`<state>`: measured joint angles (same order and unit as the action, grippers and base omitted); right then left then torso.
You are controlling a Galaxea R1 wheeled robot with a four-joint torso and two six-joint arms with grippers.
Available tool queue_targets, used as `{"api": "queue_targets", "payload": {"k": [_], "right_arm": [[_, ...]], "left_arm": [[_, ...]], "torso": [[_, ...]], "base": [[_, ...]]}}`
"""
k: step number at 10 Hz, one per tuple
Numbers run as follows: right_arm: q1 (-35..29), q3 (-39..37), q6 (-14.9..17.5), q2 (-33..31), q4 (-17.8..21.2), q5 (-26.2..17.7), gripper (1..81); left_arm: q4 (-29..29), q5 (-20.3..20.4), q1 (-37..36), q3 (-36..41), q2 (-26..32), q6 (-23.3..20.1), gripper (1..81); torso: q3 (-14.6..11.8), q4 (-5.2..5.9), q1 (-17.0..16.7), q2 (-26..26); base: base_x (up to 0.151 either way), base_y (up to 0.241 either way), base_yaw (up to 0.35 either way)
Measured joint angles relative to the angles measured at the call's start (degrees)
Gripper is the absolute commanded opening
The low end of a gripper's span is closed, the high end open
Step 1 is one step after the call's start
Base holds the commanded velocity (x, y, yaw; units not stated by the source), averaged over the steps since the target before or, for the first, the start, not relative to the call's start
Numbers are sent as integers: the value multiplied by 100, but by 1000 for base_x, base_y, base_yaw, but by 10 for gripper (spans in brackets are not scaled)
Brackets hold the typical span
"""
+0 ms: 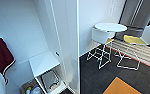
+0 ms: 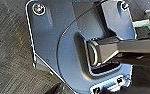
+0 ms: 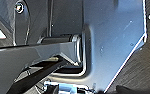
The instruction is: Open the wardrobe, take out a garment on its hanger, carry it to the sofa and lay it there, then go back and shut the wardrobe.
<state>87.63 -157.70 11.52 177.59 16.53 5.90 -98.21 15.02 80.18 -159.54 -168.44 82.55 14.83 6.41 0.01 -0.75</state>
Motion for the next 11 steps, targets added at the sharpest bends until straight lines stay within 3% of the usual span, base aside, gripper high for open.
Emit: {"api": "queue_targets", "payload": {"k": [11], "right_arm": [[-20,-5,2,0,6,7,811]], "left_arm": [[-16,-2,2,-13,-108,9,811]], "torso": [[0,0,0,0]], "base": [[0,0,296]]}}
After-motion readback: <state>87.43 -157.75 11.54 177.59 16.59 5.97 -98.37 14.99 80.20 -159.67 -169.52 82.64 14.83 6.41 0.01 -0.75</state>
